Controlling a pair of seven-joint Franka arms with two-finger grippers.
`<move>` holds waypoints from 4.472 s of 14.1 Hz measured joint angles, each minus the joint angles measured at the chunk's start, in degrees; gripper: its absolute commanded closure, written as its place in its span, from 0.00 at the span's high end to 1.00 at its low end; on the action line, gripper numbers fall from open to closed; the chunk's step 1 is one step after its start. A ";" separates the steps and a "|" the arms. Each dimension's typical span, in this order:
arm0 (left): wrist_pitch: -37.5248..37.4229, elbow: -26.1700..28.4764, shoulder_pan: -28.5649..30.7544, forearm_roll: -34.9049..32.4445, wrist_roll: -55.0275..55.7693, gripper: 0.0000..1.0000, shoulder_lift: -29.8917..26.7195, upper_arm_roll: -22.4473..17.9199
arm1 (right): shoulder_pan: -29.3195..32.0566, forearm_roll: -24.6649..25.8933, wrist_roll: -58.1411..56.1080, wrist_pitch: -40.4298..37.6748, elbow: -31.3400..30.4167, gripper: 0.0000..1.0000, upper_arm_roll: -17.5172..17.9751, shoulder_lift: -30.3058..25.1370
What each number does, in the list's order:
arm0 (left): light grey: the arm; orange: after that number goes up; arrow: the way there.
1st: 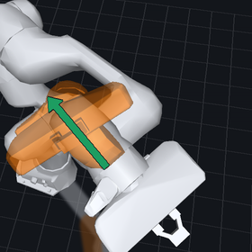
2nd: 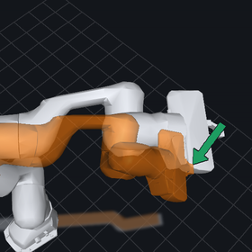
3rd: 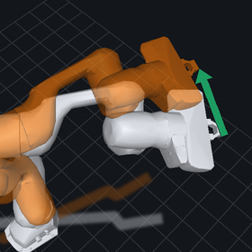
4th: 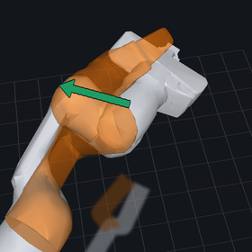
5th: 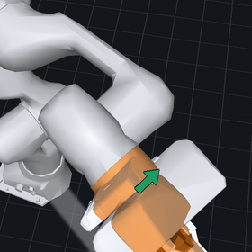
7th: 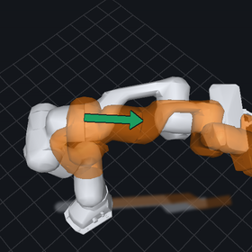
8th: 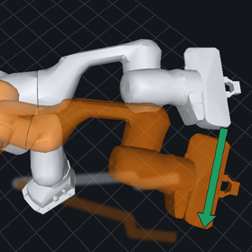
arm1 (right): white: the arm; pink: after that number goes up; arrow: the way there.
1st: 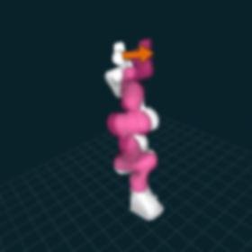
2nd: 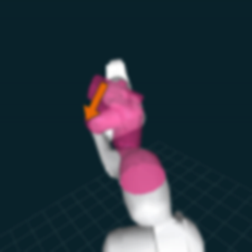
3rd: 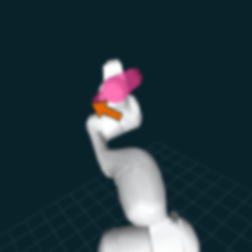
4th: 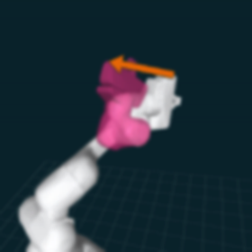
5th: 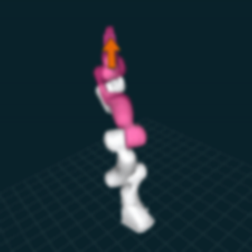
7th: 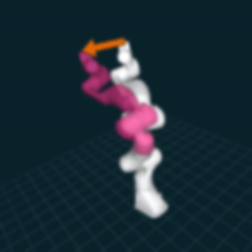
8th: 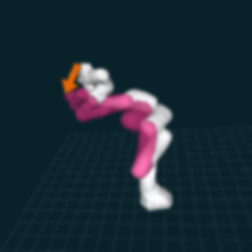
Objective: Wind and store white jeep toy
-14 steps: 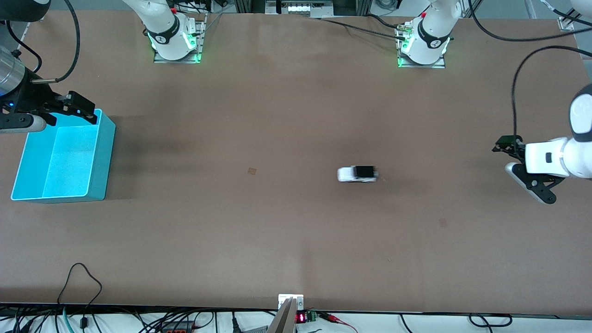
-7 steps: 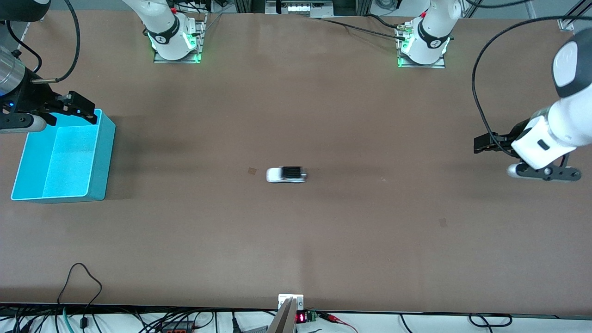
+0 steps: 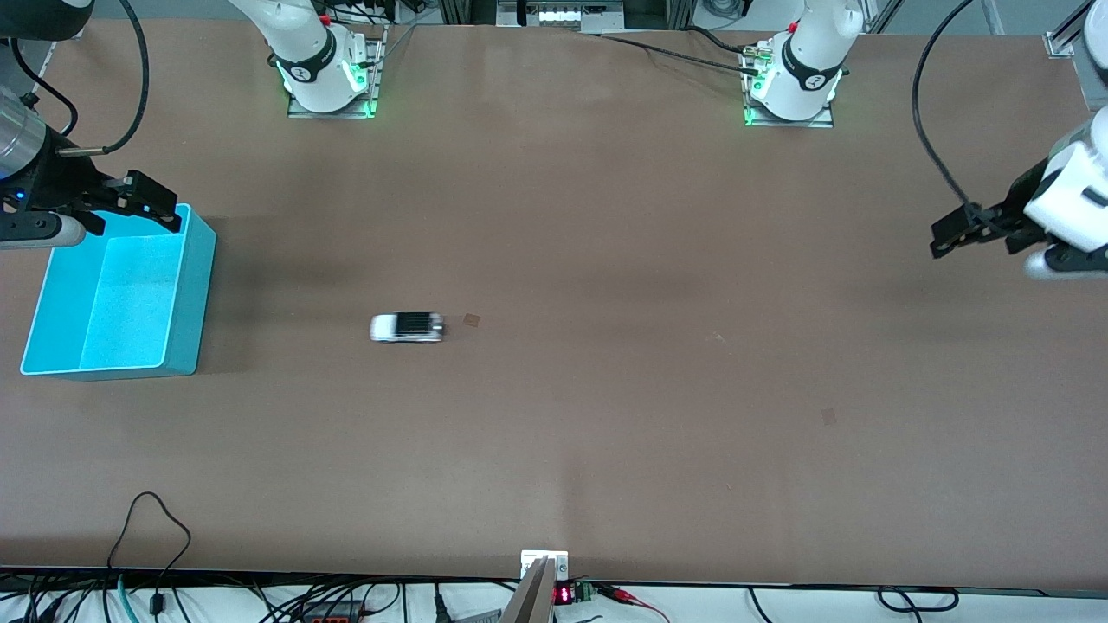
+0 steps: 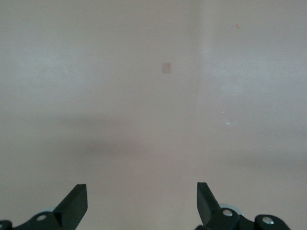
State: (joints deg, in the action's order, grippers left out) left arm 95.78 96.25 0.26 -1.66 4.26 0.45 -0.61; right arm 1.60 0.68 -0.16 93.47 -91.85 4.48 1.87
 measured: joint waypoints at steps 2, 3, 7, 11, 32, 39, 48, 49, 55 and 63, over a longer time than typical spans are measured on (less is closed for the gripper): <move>-0.07 3.56 -0.01 0.00 -0.02 1.00 -2.95 -1.35 | -0.01 0.00 0.00 0.00 0.02 1.00 0.00 0.00; -0.54 4.85 -0.02 0.00 -0.02 1.00 -4.18 -1.58 | -0.01 0.00 0.00 0.00 0.02 1.00 0.00 0.00; -2.04 5.75 -0.26 0.00 -3.63 1.00 -5.70 -1.61 | 0.00 0.00 0.00 0.00 0.07 1.00 0.00 0.00; -2.06 5.75 -0.28 0.00 -6.07 1.00 -5.70 -1.62 | 0.06 0.00 0.00 0.00 0.25 1.00 -0.07 0.00; -3.18 4.33 -1.35 0.00 -6.74 1.00 -5.80 -1.01 | 0.96 -3.32 -15.62 -0.23 -1.04 1.00 -0.80 18.76; -3.19 4.05 -1.67 0.00 -6.75 1.00 -5.79 -0.47 | 4.03 2.66 -67.72 21.78 -5.59 1.00 -1.06 27.83; -3.50 4.03 -1.59 0.00 -6.75 1.00 -5.77 -0.51 | 7.94 2.83 -84.58 41.81 -23.33 1.00 -1.01 22.04; -3.50 4.03 -1.59 0.00 -6.74 1.00 -5.77 -0.51 | 8.14 2.83 -85.62 43.38 -23.98 1.00 -1.04 22.00; -3.53 4.02 -1.59 0.00 -6.75 1.00 -5.77 -0.51 | 9.73 2.83 -87.37 48.91 -26.05 1.00 -1.07 23.90; -3.53 4.02 -1.59 0.00 -6.75 1.00 -5.77 -0.51 | 9.75 2.84 -87.98 50.01 -26.20 0.00 -0.87 24.40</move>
State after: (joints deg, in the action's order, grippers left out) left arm 92.25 100.27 -1.34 -1.66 -2.48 -5.32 -1.12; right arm 11.35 3.53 -88.14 143.48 -118.04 3.61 26.27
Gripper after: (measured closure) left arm 0.000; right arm 0.489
